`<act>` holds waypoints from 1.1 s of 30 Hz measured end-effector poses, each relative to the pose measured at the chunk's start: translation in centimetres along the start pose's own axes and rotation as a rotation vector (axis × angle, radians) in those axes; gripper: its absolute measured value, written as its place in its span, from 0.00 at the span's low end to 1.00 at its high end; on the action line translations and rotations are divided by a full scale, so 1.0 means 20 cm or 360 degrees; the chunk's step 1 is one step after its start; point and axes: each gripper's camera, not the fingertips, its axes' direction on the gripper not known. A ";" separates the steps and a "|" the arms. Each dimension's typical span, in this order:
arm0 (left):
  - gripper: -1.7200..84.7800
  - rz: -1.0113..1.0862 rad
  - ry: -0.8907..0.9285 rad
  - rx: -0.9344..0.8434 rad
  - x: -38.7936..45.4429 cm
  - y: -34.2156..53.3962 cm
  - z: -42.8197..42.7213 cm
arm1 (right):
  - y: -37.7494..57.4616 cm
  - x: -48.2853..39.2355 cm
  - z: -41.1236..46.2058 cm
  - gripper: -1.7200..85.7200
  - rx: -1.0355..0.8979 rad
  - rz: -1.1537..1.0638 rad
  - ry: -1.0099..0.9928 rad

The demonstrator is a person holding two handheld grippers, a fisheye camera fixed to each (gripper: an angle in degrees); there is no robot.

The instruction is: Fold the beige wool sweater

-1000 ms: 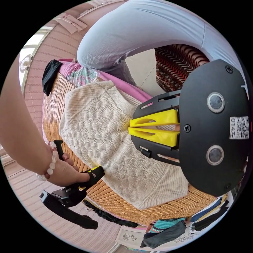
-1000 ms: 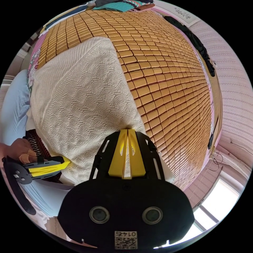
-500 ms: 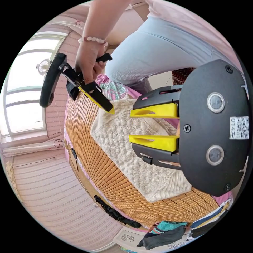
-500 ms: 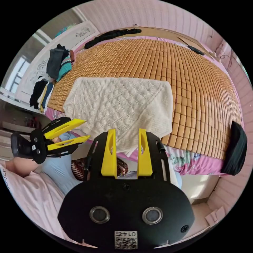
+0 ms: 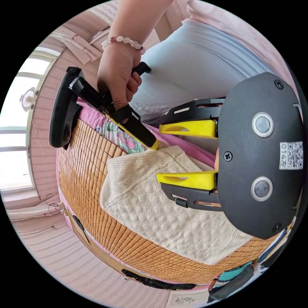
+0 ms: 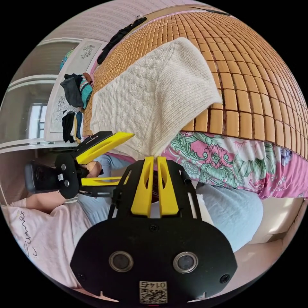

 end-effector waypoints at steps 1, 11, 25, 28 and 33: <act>0.21 0.0007 0.0000 -0.0006 0.00 0.00 0.01 | 0.01 0.03 -0.03 0.05 0.0007 -0.0009 -0.0018; 0.05 -0.0161 -0.0021 -0.0097 -0.12 -0.05 -0.03 | 0.13 0.18 -0.35 0.05 0.0351 -0.0197 -0.0321; 0.03 -0.0196 0.0065 0.0008 -0.16 0.02 -0.26 | 0.22 0.60 -0.34 0.22 0.0710 0.0339 -0.1067; 0.03 -0.0181 0.0081 0.0028 -0.15 0.05 -0.31 | 0.19 0.63 -0.35 0.20 0.0770 0.0401 -0.1021; 0.03 -0.0165 0.0124 0.0091 -0.14 0.07 -0.40 | 0.17 0.66 -0.37 0.15 0.0833 0.0462 -0.0960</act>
